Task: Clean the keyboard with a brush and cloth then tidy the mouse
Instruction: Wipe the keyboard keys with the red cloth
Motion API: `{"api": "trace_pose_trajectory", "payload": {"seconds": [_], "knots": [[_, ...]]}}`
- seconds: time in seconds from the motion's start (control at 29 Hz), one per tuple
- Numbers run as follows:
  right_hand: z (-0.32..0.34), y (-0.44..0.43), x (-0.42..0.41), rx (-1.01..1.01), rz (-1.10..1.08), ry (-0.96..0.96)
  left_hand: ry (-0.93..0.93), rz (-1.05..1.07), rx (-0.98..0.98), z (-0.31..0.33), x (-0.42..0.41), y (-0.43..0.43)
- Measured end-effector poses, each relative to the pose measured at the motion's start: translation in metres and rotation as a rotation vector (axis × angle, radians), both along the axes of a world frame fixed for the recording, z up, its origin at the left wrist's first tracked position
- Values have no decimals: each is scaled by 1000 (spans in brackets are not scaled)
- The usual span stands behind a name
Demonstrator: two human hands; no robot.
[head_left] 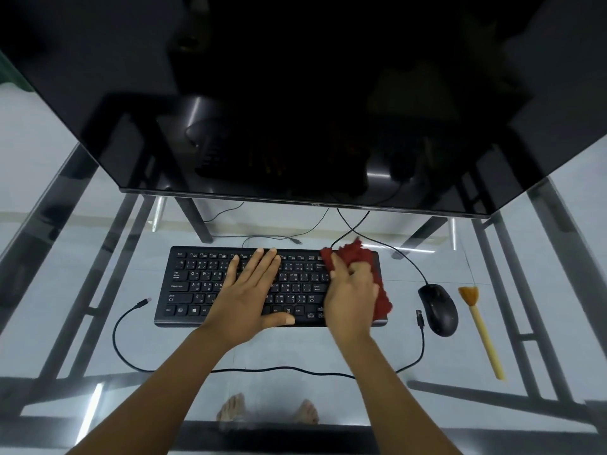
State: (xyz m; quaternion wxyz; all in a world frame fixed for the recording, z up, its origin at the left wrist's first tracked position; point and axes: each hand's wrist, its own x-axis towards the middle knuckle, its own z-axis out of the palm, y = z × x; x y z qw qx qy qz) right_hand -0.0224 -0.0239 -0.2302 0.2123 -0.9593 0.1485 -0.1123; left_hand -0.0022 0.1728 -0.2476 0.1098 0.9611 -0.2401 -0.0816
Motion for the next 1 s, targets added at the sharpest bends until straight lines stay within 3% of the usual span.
{"api": "trace_pose_trajectory", "payload": {"seconds": [0.14, 0.28, 0.41, 0.55, 0.66, 0.76, 0.83, 0.93, 1.0], "knots": [[2, -1, -6, -21, 262, 56, -23, -5, -16, 0, 0, 1], [3, -52, 4, -61, 76, 67, -22, -11, -21, 0, 0, -1], [1, -46, 3, 174, -101, 86, -19, -7, -20, -1, 0, 1], [8, 7, -20, 288, 173, 161, -22, -8, -19, -2, 0, 0], [21, 10, -23, 410, 248, 193, -9, -12, -32, -2, 0, 1], [22, -11, -7, 561, 40, 102, -13, -4, -7, 0, 1, 0], [18, -12, -4, 479, -7, 102, -17, 0, -6, 0, 0, -1], [4, 8, -13, 230, 200, 92, -11, 2, -10, -2, 0, -1], [2, 12, -15, 202, 320, 113, -14, -2, -13, -2, 0, -1]]}}
